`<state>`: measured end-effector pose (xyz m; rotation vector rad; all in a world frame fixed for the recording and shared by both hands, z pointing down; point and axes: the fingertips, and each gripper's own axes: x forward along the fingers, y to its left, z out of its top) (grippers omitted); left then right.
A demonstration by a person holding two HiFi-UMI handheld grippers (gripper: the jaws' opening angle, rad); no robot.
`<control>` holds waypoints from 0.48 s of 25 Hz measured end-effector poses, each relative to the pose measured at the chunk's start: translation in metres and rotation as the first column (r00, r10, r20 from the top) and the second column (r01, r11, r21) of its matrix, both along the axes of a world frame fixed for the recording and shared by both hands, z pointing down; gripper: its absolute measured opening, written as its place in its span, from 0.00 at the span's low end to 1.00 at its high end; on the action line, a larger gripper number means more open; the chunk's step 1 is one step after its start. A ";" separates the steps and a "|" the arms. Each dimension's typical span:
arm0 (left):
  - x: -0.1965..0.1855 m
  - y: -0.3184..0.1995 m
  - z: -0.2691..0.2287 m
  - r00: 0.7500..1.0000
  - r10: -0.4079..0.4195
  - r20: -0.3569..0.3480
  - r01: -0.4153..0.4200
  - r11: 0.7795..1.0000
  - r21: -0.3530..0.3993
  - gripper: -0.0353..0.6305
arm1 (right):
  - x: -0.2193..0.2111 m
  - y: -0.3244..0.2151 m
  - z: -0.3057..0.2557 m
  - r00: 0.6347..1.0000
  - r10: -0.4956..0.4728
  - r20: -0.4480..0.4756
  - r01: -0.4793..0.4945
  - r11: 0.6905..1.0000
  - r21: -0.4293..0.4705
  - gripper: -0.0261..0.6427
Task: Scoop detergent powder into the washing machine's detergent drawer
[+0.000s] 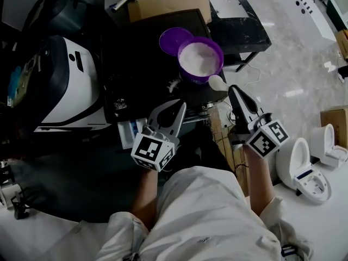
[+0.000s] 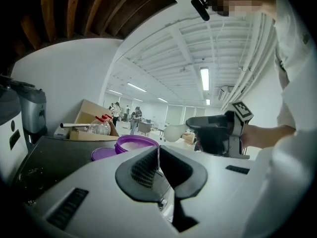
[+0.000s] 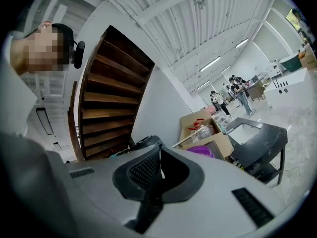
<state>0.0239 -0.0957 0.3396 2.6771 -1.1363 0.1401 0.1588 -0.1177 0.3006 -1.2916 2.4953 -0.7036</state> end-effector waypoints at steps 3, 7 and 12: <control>0.001 -0.010 0.002 1.000 -0.010 0.006 0.010 1.000 -0.007 0.09 | 0.000 -0.014 0.002 1.000 -0.011 -0.009 0.010 1.000 -0.002 0.06; 0.002 -0.022 0.001 1.000 -0.029 0.009 0.030 1.000 -0.010 0.09 | -0.001 -0.031 0.003 0.999 -0.032 -0.027 0.032 0.999 -0.007 0.06; 0.002 -0.035 0.005 0.998 -0.057 0.010 0.058 0.998 -0.024 0.09 | -0.002 -0.051 0.008 0.997 -0.058 -0.054 0.057 0.998 -0.014 0.06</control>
